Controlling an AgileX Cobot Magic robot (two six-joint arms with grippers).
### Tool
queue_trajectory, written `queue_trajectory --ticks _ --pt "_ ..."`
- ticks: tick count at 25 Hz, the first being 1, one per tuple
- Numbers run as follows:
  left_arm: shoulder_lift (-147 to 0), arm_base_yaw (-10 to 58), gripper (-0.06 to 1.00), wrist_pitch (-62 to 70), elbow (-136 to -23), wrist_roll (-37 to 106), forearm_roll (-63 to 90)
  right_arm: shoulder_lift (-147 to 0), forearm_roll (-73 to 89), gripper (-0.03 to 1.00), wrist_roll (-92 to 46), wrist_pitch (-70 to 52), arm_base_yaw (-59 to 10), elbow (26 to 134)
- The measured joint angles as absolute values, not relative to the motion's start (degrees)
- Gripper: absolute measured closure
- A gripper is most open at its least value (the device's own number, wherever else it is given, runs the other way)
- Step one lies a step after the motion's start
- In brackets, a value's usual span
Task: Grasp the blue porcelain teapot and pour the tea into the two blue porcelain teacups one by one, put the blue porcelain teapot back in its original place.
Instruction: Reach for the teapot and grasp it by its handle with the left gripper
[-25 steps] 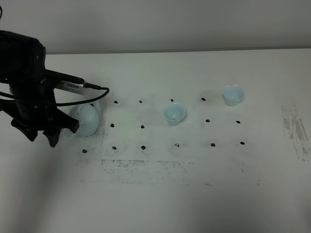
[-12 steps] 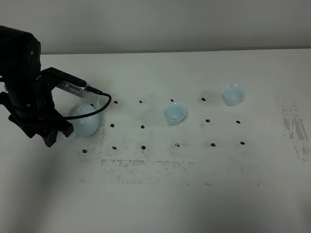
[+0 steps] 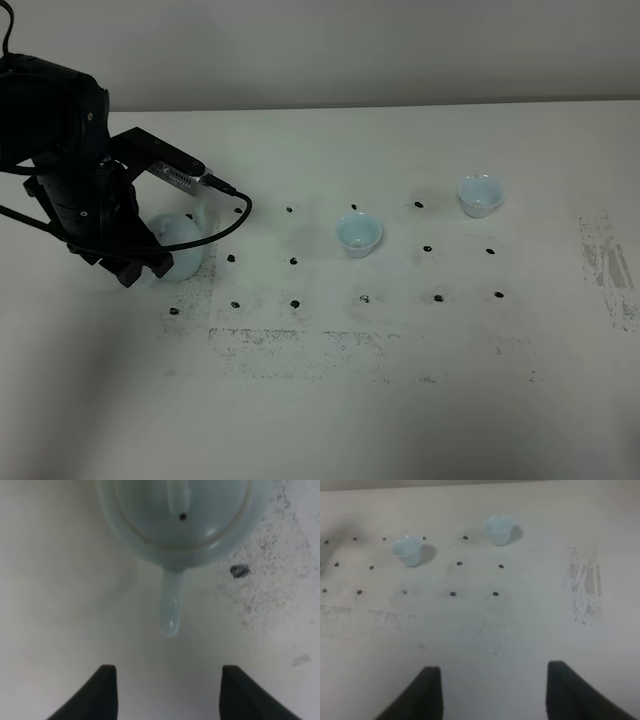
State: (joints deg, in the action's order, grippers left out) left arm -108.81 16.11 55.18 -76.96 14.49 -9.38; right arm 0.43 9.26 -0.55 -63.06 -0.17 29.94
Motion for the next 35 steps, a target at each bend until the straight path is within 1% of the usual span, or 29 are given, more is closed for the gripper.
queue_trajectory --ticks 3,11,19,35 --pt "-108.81 16.15 0.47 54.54 -76.84 14.3 -9.97 0.43 9.26 0.48 -0.55 -63.06 -0.17 29.94" --pt "-108.81 16.15 0.47 47.56 -71.57 14.13 -10.22 0.43 9.26 0.48 -0.61 -63.06 -0.17 29.94" --pt "-108.81 16.15 0.47 41.82 -70.18 14.07 -10.22 0.43 9.26 0.48 -0.61 -63.06 -0.17 29.94" --pt "-109.99 16.15 0.47 41.31 -70.12 11.32 -10.22 0.43 9.26 0.48 -0.61 -63.06 -0.17 29.94"
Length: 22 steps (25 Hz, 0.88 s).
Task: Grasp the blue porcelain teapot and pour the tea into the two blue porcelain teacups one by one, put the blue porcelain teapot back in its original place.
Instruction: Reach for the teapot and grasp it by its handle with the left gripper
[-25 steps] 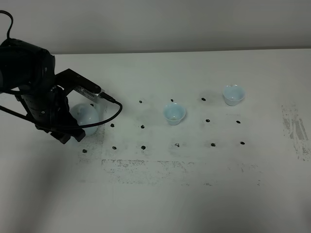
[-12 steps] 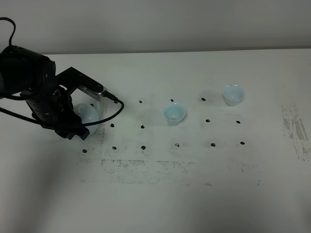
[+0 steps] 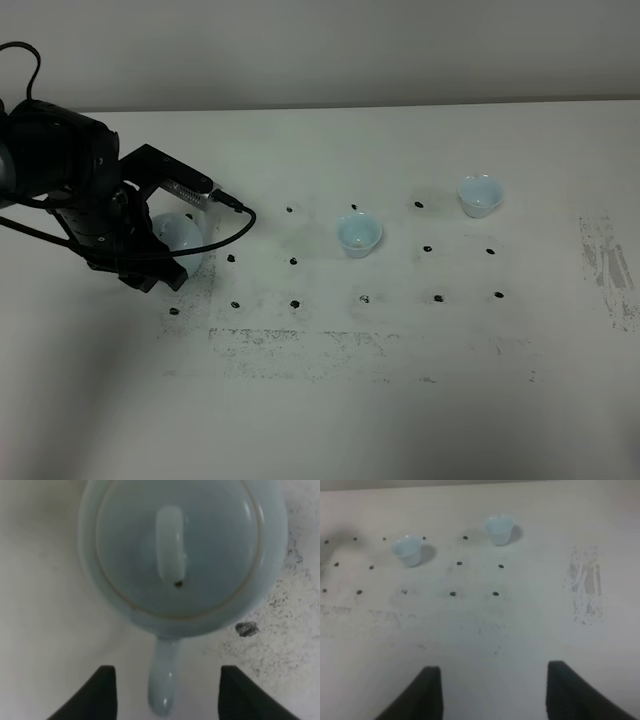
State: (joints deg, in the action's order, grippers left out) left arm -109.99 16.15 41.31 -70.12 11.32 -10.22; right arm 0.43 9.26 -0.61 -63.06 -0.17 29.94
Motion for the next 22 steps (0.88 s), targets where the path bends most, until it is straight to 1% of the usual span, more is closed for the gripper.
queue_trajectory --ticks 22 --pt "-111.72 16.1 0.47 39.12 -70.18 11.08 -8.71 0.43 9.26 0.48 -0.61 -63.06 -0.17 29.94"
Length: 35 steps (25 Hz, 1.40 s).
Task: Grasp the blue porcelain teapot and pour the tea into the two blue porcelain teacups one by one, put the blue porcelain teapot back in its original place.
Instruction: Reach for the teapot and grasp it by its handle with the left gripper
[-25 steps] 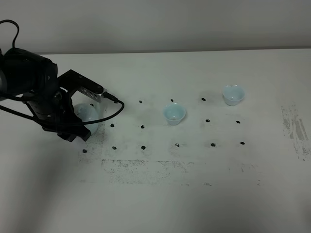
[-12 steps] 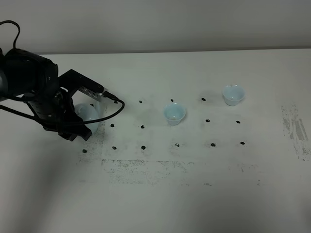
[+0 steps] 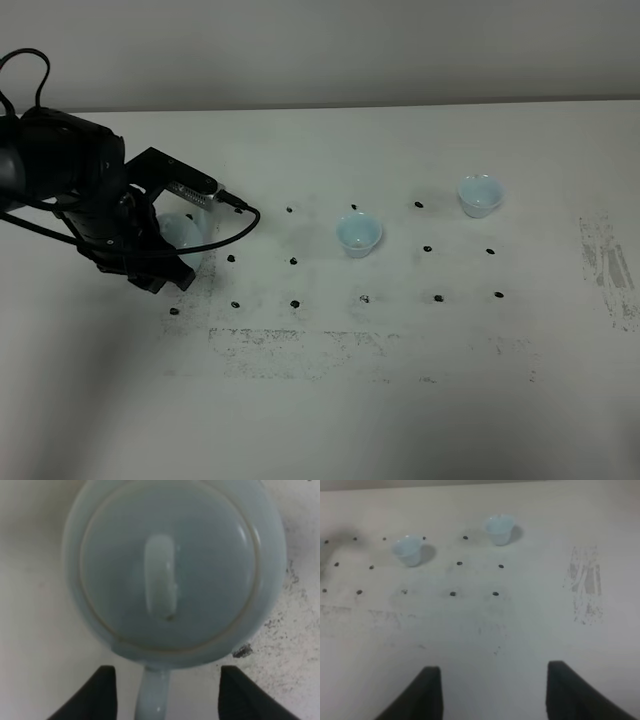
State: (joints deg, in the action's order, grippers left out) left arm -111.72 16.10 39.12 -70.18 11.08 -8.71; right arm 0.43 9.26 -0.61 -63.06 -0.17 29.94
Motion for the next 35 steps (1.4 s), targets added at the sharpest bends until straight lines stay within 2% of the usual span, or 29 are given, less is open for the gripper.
queue_trajectory --ticks 35 --pt "-114.32 15.92 0.47 41.4 -72.52 6.86 -9.83 0.43 9.26 0.48 -0.57 -63.06 -0.17 29.94"
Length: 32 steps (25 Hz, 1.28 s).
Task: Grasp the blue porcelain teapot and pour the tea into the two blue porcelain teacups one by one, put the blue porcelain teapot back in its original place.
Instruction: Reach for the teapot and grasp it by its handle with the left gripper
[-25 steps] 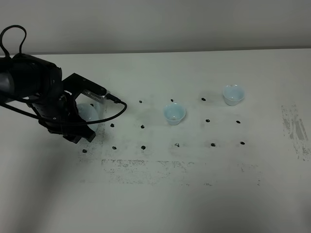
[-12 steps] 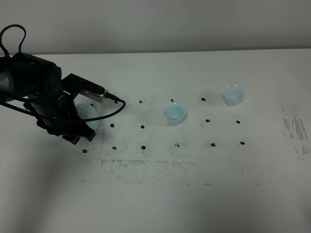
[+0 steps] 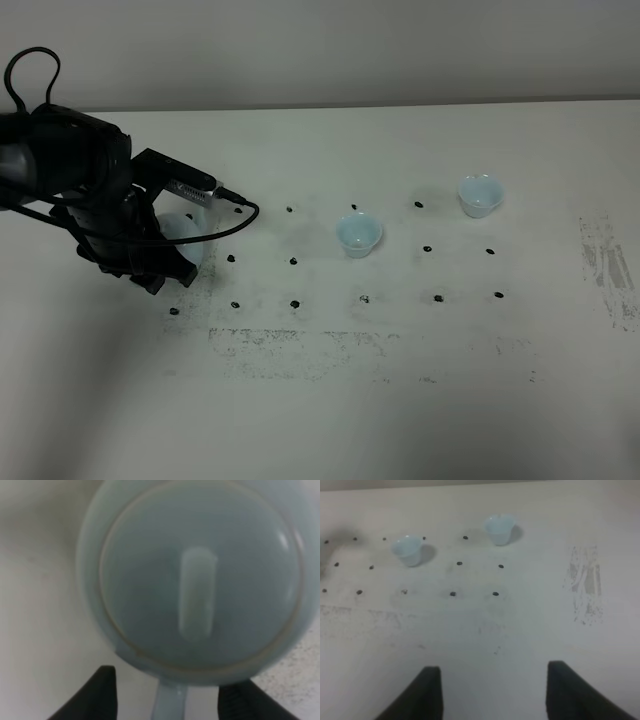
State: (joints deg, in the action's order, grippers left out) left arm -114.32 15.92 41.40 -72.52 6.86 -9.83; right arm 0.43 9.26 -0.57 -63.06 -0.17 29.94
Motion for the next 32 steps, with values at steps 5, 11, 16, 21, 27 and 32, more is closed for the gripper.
queue_trajectory --ticks 5,11,16,21,27,32 --pt "-114.52 15.92 0.47 41.2 -72.79 6.86 -10.05 0.43 9.26 0.48 -0.57 -63.05 -0.17 29.94" --pt "-114.54 15.92 0.47 41.32 -73.56 6.86 -10.11 0.43 9.26 0.48 -0.57 -63.05 -0.17 29.94" --pt "-114.54 15.92 0.47 41.37 -73.56 6.86 -10.11 0.43 9.26 0.48 -0.57 -63.05 -0.17 29.94" --pt "-114.54 15.92 0.47 41.37 -73.56 6.86 -10.11 0.43 9.26 0.48 -0.57 -63.05 -0.17 29.94" --pt "-114.54 15.92 0.49 41.37 -73.56 7.02 -10.11 0.43 9.26 0.48 -0.57 -63.05 -0.17 29.94" --pt "-114.54 15.92 0.52 41.42 -73.56 9.47 -10.16 0.43 9.26 0.48 -0.57 -63.05 -0.17 29.94"
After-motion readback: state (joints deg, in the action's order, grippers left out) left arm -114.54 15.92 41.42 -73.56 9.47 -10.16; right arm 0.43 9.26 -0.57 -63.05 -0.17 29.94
